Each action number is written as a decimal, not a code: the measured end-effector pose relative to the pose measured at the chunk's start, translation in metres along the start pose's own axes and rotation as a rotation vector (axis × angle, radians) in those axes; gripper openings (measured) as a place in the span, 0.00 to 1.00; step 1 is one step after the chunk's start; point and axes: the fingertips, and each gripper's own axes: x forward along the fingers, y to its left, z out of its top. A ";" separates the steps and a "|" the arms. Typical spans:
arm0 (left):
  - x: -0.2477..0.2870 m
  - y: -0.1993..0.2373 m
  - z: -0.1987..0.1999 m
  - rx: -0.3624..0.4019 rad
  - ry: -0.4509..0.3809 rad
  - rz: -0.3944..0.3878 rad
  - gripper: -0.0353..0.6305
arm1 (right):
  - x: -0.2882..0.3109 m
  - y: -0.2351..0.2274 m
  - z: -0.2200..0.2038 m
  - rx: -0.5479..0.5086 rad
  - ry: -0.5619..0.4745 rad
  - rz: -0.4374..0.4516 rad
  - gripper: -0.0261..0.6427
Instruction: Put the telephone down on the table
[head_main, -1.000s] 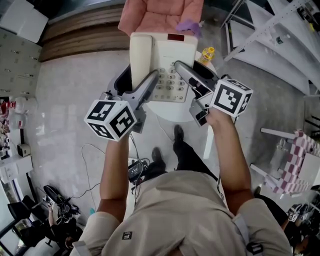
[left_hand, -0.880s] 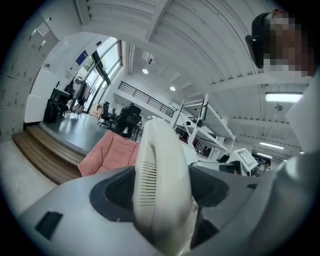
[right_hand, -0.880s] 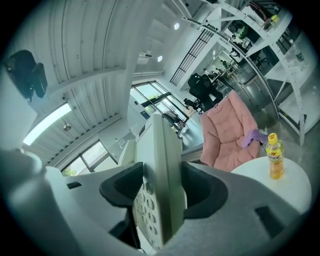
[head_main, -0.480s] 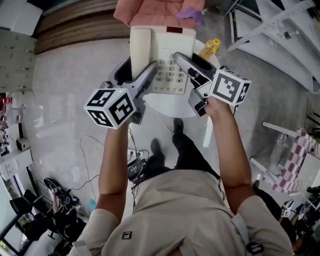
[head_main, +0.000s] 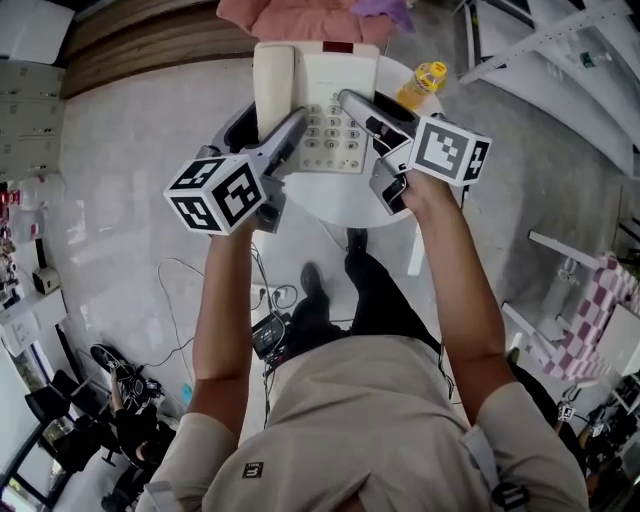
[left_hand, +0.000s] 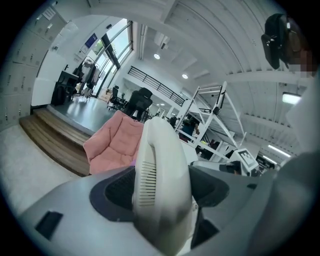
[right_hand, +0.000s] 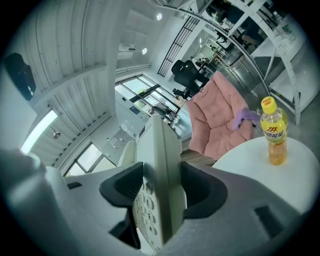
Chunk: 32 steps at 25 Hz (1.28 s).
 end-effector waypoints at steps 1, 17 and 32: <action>0.003 0.003 -0.004 -0.004 0.007 0.003 0.53 | 0.002 -0.005 -0.002 0.005 0.003 -0.002 0.37; 0.049 0.066 -0.063 -0.101 0.110 0.057 0.53 | 0.049 -0.082 -0.039 0.086 0.076 -0.051 0.37; 0.093 0.106 -0.127 -0.196 0.212 0.080 0.53 | 0.077 -0.158 -0.077 0.162 0.133 -0.113 0.37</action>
